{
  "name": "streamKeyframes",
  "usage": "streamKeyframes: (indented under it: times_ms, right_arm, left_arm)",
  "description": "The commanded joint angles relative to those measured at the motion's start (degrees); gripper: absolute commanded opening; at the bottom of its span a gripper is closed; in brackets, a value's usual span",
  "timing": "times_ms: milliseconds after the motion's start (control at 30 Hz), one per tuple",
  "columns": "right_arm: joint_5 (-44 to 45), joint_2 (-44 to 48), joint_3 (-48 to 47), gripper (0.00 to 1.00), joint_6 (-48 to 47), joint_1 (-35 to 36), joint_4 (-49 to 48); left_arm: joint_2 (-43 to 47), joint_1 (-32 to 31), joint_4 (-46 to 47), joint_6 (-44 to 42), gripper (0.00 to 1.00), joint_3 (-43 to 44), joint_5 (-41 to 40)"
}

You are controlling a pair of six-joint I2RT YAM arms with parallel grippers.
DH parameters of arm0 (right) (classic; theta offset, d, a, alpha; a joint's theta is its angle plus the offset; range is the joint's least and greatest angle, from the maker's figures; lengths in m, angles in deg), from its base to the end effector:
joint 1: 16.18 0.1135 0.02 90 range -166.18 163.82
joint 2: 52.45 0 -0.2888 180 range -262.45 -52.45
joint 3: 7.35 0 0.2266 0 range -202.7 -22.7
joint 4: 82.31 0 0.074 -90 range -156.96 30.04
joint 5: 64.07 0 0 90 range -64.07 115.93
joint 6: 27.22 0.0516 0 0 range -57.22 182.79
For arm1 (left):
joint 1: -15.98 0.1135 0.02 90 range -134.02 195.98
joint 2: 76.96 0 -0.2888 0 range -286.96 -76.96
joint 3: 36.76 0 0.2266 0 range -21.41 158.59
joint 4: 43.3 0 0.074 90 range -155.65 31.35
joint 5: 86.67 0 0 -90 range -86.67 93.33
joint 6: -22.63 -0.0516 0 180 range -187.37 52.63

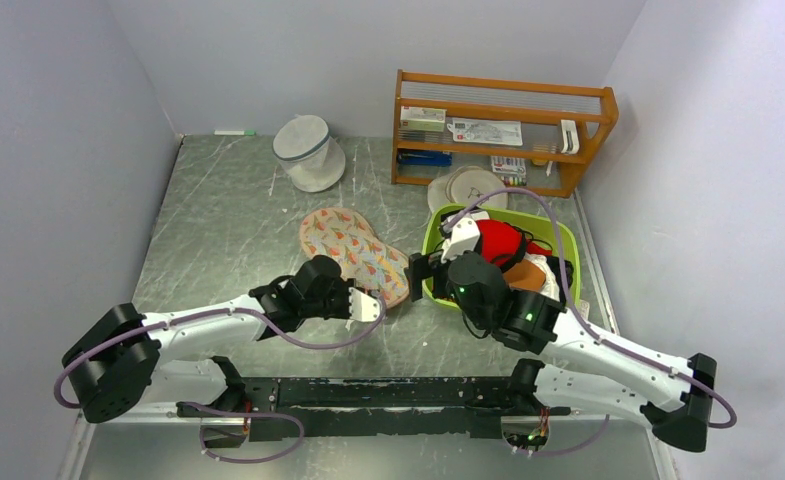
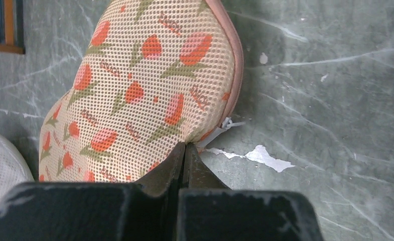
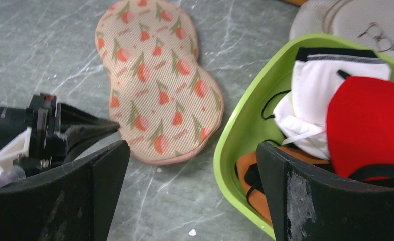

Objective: Unzip the laundry bag and remove the bra

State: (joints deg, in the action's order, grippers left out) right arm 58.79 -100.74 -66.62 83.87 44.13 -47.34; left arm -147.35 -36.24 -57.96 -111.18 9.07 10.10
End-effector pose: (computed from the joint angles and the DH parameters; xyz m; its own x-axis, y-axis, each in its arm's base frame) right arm 0.1023 0.1230 0.3245 -0.3621 -0.0249 -0.9318 -0.3793 0.9171 0.1229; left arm 0.1338 -0.1825 0.2122 0.3025 0.7318 -0.6107 0.8749 0.0410 0.4825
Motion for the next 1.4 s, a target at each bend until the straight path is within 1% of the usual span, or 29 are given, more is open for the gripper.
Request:
streamKeyframes:
  times_ms: [0, 67, 167, 233, 300, 400, 500, 567, 633, 667, 767, 1000, 1100, 1133, 1233, 1367]
  right_arm:
    - [-5.41, -1.34, 2.21, 0.99, 4.38, -0.25, -1.54]
    - [-9.28, -2.47, 3.4, 0.94, 5.66, -0.28, -3.59]
    - [-13.69, -5.22, 5.04, 0.89, 8.08, -0.24, -7.35]
    - [-16.42, -7.62, 6.15, 0.85, 9.61, -0.24, -10.62]
    - [-18.71, -10.99, 6.78, 0.83, 11.12, -0.35, -13.34]
    - [-20.55, -15.04, 7.27, 0.79, 12.89, -0.72, -16.49]
    - [-21.8, -17.79, 8.01, 0.7, 14.57, -1.85, -19.66]
    - [-23.48, -18.6, 9.57, 0.61, 16.3, -3.73, -22.92]
    - [-27.32, -19.34, 11.95, 0.53, 18.45, -8.05, -27.3]
    - [-29.8, -19.87, 12.81, 0.51, 19.37, -10.02, -30.72]
    - [-33.61, -23.08, 12.53, 0.49, 19.27, -14.16, -34.96]
    - [-32.17, -33.34, 2.39, 0.49, 12.19, -17.18, -32.01]
    - [-33.12, -35.6, -0.37, 0.49, 9.83, -19.15, -30.29]
    - [-33.32, -35.79, -1.06, 0.49, 9.04, -19.64, -29.12]
    - [-34.27, -33.99, -1.13, 0.56, 6.78, -19.84, -26.74]
    - [-36.25, -28.47, 2.97, 0.65, 5.75, -19.9, -25.96]
  left_arm:
    - [1.54, 0.32, 4.14, 6.76, 0.07, 2.39, -5.05]
    - [1.98, 0.54, 5.57, 8.42, 0.07, 2.38, -8.63]
    - [2.5, 0.89, 6.21, 11.22, 0.07, 3.57, -11.8]
    - [2.89, 1.72, 5.78, 13.87, 0.07, 4.69, -12.23]
    - [3.25, 2.45, 5.53, 15.4, 0.07, 5.58, -12.36]
    - [3.84, 2.99, 4.99, 17.63, 0.07, 6.86, -12.53]
    - [4.76, 3.21, 5.4, 18.98, 0.07, 6.96, -11.31]
    - [5.08, 3.25, 5.23, 19.19, 0.07, 7.11, -10.48]
    - [5.35, 3.3, 4.87, 19.58, 0.07, 7.3, -10.03]
    - [5.6, 3.38, 4.99, 19.65, 0.07, 7.2, -9.69]
    - [6.13, 3.49, 5.53, 19.89, 0.07, 6.96, -8.48]
    - [3.84, 3.47, 5.04, 21.45, 0.07, 8.35, -4.18]
    - [3.25, 3.5, 5.06, 22.13, 0.07, 8.65, -3.37]
    - [3.44, 3.49, 5.48, 22.41, 0.07, 8.51, -3.49]
    - [3.56, 3.68, 6.39, 23.8, 0.07, 8.49, -2.55]
    - [2.11, 4.16, 5.06, 25.26, 0.07, 10.25, -1.86]
